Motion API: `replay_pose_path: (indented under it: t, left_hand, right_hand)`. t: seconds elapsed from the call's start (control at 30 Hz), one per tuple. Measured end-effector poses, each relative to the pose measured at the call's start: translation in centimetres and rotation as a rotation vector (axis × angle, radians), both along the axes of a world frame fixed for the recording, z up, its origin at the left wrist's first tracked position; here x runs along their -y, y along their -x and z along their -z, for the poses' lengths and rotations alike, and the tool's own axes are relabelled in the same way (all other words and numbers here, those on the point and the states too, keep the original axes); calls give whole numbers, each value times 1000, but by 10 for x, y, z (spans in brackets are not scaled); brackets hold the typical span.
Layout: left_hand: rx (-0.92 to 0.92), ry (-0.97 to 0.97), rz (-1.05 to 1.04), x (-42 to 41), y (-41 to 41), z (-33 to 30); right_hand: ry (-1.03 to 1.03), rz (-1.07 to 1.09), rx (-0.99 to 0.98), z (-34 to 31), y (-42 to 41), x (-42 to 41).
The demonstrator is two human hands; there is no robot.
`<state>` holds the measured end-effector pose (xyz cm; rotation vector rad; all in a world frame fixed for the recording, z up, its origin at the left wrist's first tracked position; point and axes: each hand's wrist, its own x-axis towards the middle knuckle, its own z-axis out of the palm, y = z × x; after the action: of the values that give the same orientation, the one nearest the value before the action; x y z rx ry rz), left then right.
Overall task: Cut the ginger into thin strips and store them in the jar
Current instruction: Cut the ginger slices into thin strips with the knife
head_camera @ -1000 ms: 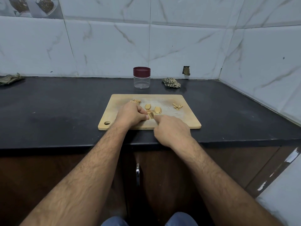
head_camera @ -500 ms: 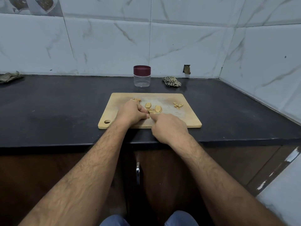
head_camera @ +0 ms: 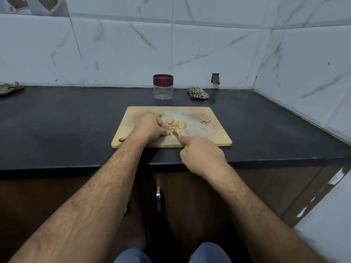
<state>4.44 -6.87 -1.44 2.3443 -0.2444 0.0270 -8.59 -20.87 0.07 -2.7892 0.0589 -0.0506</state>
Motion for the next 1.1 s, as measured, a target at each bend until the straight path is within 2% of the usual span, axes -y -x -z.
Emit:
replay_pose_path:
  t: [0.3, 0.9, 1.1]
  left_hand:
    - [24, 0, -15, 0, 3, 0]
    - [28, -19, -19, 0, 2, -1]
    - [10, 4, -33, 0, 3, -2]
  right_hand:
    - [12, -15, 47, -5, -9, -6]
    - [143, -34, 0, -5, -11, -11]
    - [37, -11, -4, 1, -2, 1]
